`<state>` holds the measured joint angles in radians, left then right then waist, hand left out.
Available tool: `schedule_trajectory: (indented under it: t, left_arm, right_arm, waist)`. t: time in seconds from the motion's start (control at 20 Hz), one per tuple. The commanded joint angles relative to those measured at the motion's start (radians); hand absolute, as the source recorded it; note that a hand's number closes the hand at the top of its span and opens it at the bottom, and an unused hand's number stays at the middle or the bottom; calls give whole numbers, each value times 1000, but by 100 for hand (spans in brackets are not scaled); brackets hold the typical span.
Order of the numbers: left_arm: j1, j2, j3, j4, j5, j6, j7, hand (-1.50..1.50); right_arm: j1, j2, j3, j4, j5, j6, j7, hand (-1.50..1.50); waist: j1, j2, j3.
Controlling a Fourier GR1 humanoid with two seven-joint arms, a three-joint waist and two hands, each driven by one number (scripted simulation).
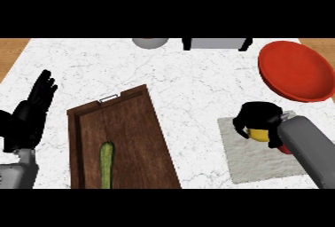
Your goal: Pick the lemon from the placemat and place it in the bowl
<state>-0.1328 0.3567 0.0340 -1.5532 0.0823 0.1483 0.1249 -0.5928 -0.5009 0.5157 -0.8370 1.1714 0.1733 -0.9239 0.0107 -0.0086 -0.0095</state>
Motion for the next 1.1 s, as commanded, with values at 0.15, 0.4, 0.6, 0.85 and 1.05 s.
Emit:
schedule_trajectory:
  t: [0.15, 0.4, 0.6, 0.85, 1.05]
  left_arm:
    - [-75, -8, 20, 43, -19, -13, 32, 0]
    - [11, -12, 21, -8, -9, -18, 9, 0]
    - [-17, -7, 45, 47, -10, -12, -12, 0]
    - [30, -10, 40, 18, -21, -19, -30, 0]
    - [34, -20, 42, -16, -20, 1, 8, 0]
  right_arm:
    - [-15, 51, -73, 81, -2, -40, -48, 150]
    - [2, 77, -232, 61, -101, -5, 219, 150]
    - [23, 144, -355, 81, -144, -33, 511, 150]
    - [30, 91, -434, -187, -189, -29, 625, 150]
    - [57, 94, -516, -386, -237, -78, 718, 150]
  waist:
    - [-7, 10, 10]
    - [-13, 3, 9]
    - [-37, 5, 8]
    - [-44, -7, 8]
    - [-55, -12, 8]
